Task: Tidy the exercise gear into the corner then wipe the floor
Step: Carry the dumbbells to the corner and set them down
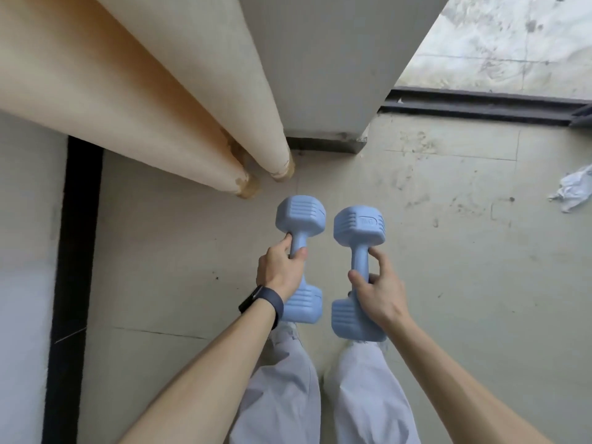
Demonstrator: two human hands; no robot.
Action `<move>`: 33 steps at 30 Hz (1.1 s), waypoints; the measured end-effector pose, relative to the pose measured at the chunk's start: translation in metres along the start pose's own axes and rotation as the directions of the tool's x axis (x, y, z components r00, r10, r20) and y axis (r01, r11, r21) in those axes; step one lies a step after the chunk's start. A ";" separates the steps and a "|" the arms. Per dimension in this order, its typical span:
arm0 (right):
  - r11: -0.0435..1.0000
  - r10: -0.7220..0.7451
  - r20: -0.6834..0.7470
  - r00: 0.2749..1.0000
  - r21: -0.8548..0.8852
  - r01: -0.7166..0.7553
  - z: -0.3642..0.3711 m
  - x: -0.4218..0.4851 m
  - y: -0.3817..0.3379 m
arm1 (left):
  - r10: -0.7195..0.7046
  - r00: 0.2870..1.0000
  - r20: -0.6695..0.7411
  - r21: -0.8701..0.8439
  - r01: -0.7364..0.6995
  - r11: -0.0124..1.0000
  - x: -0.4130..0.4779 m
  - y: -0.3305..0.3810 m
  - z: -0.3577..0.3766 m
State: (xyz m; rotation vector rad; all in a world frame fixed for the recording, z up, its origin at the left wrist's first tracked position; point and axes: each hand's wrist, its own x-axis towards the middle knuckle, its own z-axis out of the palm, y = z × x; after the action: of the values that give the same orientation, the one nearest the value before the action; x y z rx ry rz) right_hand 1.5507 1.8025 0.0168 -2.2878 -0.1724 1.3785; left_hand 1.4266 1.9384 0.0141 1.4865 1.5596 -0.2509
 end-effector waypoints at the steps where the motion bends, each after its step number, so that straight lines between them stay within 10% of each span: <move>1: 1.000 0.002 -0.010 1.000 0.013 -0.002 0.008 0.015 0.006 | 0.013 1.000 -0.003 0.009 -0.013 1.000 0.015 -0.006 0.006; 22: 0.965 -0.242 -0.185 0.952 0.060 0.257 0.071 0.243 -0.013 | 0.160 0.967 -0.198 -0.183 -0.197 0.963 0.229 -0.010 0.083; 29: 0.963 -0.261 -0.112 0.959 0.034 0.266 0.076 0.257 -0.005 | 0.129 0.977 -0.171 -0.124 -0.151 0.981 0.239 -0.016 0.096; 33: 0.965 -0.155 0.175 0.972 -0.182 0.187 0.059 0.252 -0.016 | 0.082 0.995 -0.051 0.099 -0.077 0.992 0.236 -0.009 0.095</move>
State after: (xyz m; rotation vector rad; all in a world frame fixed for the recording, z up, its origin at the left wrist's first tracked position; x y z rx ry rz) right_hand 1.6254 1.9201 -0.2016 -2.2540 -0.5705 1.5105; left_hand 1.5037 2.0294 -0.2101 1.6396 1.5463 -0.2437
